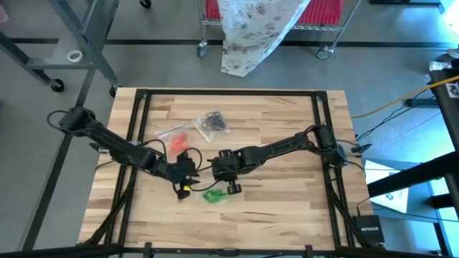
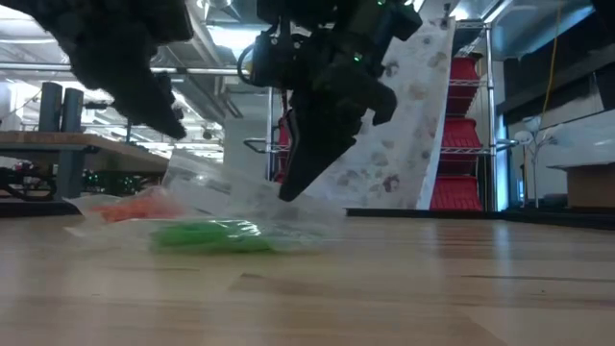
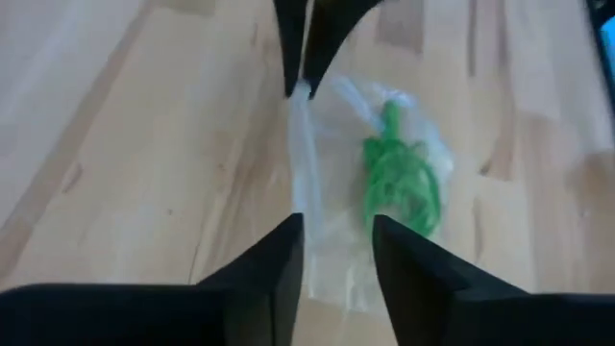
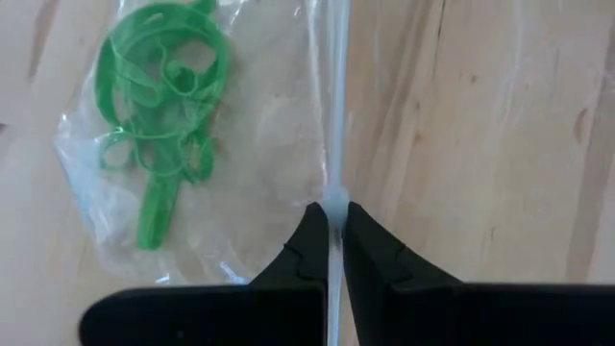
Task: Sort rubber bands
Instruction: Close the transparent zip bag
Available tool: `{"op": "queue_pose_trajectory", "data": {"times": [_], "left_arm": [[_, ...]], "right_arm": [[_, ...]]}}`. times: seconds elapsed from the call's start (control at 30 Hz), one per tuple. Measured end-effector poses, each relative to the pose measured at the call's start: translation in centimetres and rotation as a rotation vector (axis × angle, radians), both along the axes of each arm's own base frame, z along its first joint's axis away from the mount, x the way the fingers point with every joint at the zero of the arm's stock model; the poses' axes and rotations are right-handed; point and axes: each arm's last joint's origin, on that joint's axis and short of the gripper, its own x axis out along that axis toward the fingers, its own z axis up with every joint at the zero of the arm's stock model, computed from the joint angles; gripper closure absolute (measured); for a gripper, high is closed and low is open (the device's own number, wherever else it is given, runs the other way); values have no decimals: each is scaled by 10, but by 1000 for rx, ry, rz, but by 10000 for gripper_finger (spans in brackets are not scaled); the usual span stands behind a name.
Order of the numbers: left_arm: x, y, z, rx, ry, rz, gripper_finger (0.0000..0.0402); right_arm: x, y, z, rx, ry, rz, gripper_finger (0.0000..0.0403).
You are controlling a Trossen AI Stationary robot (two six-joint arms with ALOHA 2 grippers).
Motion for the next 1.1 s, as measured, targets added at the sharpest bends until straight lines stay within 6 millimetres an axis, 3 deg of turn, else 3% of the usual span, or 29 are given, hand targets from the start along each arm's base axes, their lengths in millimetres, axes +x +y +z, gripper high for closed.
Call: {"op": "queue_pose_trajectory", "data": {"times": [0.2,0.43,0.57,0.73,1.1], "left_arm": [[7,-3,-18,17,60,13,253],[18,-5,-30,33,32,49,248],[19,-4,-33,66,31,63,286],[19,-4,-35,90,46,37,385],[11,-1,-39,109,130,46,401]], "right_arm": [[0,0,0,1,-6,0,388],[1,0,0,0,-7,0,388],[1,0,0,0,-12,-1,388],[1,0,1,-2,-15,6,388],[-12,-3,-5,-35,130,-14,388]]}}
